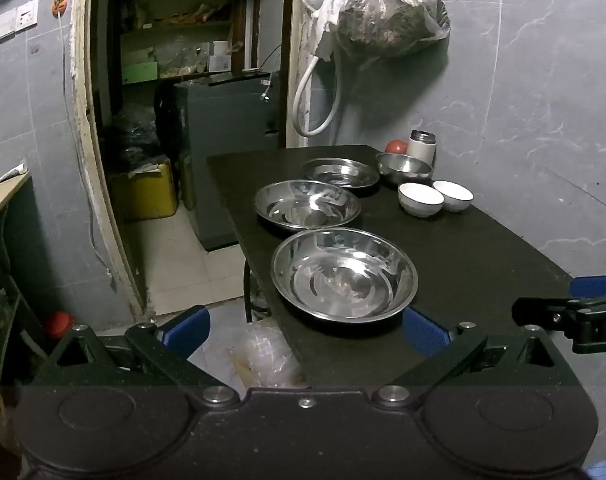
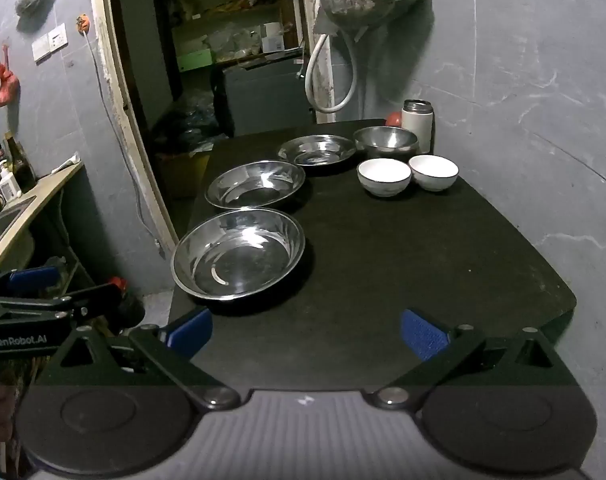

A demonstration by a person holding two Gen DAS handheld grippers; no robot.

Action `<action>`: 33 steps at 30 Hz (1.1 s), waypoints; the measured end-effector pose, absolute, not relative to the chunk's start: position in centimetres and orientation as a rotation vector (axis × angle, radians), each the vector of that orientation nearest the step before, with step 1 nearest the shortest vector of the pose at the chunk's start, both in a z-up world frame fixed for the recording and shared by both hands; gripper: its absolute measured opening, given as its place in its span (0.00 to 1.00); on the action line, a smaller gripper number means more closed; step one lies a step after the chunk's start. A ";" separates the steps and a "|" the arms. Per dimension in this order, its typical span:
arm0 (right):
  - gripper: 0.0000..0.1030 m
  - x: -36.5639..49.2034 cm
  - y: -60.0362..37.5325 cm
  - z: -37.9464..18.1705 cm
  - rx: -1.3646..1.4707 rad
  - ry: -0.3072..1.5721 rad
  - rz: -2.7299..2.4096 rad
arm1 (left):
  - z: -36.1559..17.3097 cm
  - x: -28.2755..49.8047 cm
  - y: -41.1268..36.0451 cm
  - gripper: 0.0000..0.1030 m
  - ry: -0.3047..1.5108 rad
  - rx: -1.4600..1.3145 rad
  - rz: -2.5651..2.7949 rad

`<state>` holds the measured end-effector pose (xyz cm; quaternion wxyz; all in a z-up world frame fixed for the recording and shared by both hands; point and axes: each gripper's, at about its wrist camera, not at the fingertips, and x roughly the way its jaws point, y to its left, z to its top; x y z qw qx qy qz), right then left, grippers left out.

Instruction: Organize plates and bowls

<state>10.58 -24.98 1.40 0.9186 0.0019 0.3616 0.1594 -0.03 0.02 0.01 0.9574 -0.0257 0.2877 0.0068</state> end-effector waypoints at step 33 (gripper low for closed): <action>1.00 10.7 -25.0 1.4 0.004 0.743 0.329 | 0.0 -0.1 0.0 0.99 0.580 -0.047 0.017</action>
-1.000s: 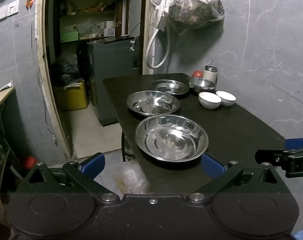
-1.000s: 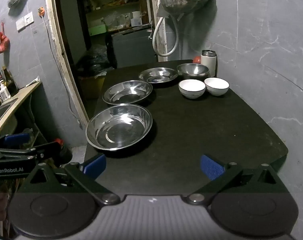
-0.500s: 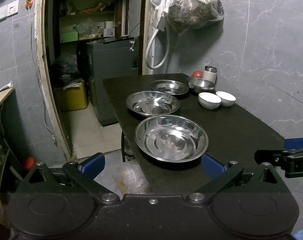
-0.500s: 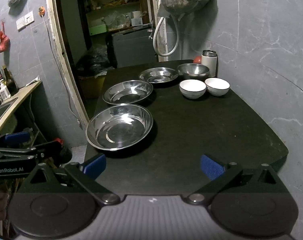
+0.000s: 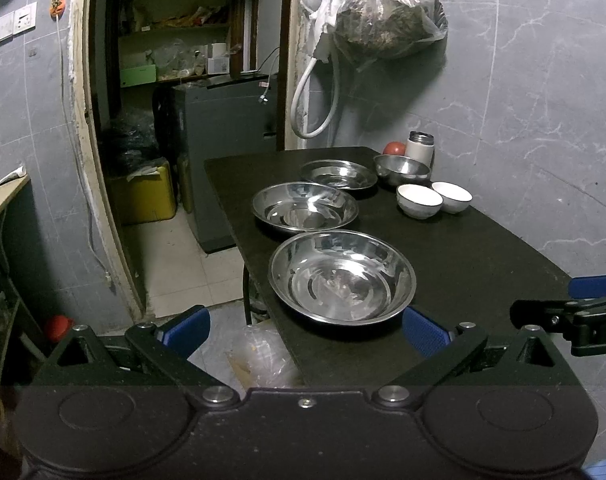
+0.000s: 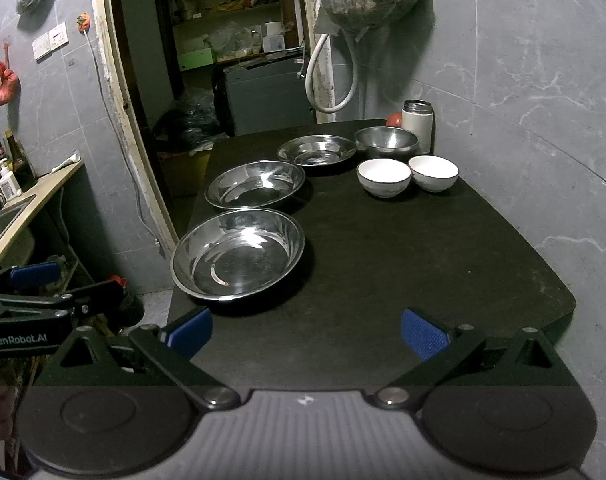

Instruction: Organize plates and bowls

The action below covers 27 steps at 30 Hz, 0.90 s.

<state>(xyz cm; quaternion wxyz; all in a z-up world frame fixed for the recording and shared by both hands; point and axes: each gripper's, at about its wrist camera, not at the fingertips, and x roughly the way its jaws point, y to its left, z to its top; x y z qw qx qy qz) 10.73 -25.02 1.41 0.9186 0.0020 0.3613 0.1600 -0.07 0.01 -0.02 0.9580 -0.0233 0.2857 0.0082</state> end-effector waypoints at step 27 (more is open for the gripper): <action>1.00 10.7 -25.1 1.5 0.003 0.743 0.329 | 0.1 0.0 -0.4 0.99 0.580 -0.045 0.013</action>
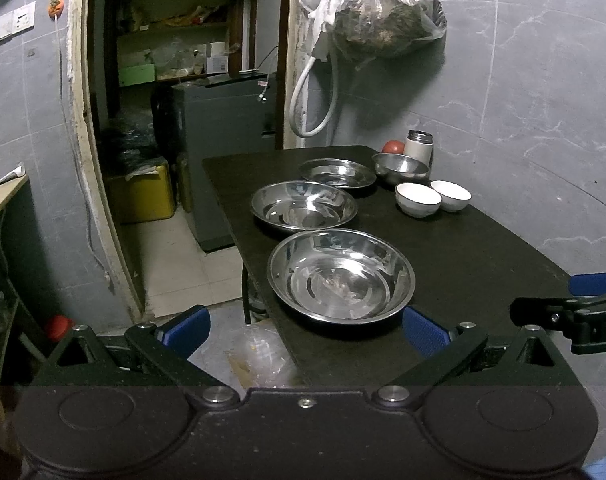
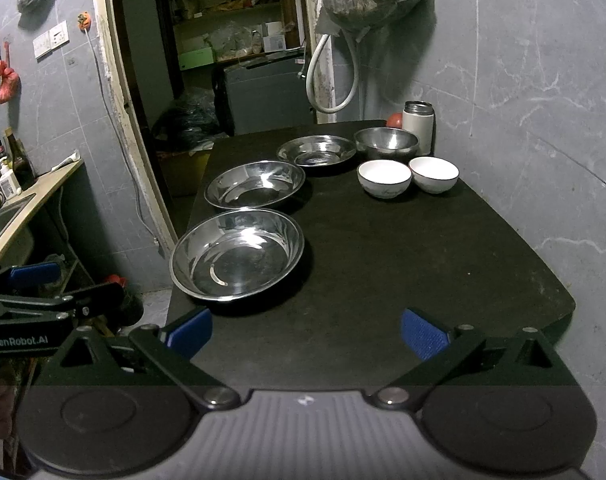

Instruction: Organize plates and bowls

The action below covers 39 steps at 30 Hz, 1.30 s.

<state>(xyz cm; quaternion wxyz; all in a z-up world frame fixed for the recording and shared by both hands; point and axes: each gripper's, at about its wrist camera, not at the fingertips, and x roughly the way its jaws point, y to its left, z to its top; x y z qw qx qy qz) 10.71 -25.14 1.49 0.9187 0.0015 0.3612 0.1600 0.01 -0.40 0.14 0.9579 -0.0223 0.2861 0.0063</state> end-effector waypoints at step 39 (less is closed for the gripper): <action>1.00 11.2 -26.8 1.0 0.014 0.760 0.320 | -1.3 1.7 -1.4 0.99 0.624 -0.037 0.000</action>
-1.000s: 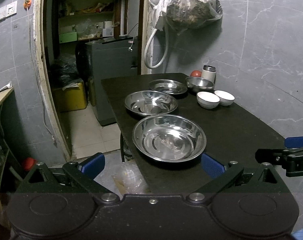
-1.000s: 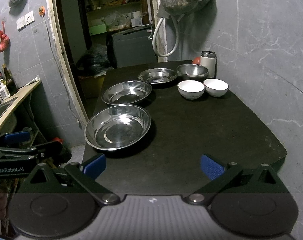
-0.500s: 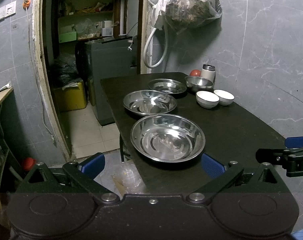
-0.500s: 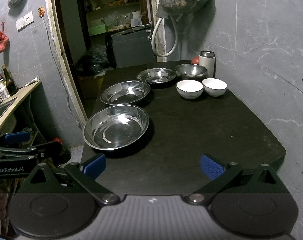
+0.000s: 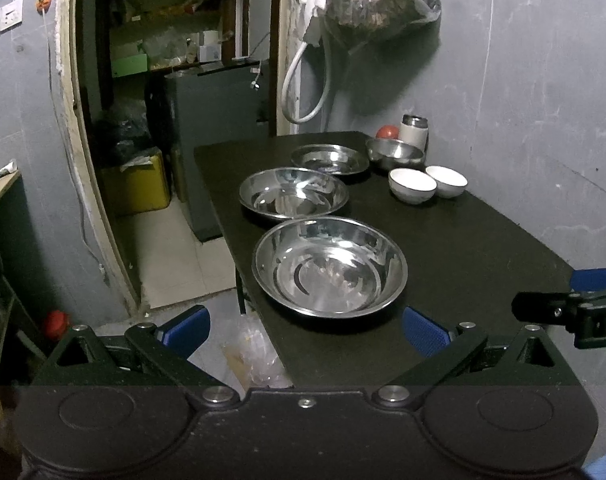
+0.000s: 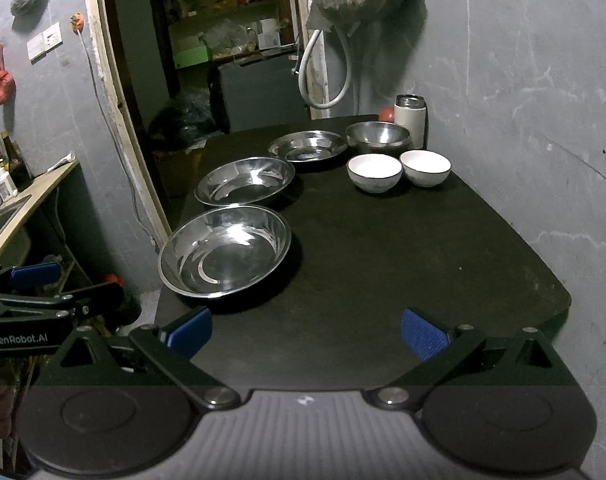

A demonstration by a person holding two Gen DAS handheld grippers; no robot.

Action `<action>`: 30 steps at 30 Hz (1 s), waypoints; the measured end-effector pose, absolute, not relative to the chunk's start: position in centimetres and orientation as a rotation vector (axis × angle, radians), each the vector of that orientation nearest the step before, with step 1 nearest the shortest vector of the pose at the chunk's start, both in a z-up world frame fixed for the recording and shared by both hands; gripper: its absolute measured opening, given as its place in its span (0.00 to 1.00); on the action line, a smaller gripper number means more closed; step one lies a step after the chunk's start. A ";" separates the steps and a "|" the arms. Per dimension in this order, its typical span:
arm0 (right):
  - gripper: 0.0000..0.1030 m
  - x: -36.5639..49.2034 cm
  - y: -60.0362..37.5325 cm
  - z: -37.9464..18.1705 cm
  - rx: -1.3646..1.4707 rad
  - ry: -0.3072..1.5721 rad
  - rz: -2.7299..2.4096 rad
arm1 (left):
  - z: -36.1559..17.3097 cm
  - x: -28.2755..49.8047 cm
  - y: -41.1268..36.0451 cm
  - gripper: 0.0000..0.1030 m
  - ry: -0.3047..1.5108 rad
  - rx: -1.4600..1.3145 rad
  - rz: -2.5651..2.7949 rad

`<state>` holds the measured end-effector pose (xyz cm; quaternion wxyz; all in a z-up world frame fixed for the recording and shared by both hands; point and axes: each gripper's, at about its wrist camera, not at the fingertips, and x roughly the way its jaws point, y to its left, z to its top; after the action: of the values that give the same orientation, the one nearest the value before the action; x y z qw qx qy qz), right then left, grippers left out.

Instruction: Organize plates and bowls

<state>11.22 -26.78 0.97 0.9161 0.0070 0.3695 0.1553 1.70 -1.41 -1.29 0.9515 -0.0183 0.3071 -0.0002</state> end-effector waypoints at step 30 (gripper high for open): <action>1.00 27.2 -26.1 -3.3 0.078 0.861 0.502 | -0.3 18.7 5.8 0.99 0.792 -0.321 0.301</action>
<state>27.19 -26.11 -3.30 0.8776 0.0376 0.4128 0.2406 18.71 5.77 -0.31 0.8991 -0.1551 0.3827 0.1454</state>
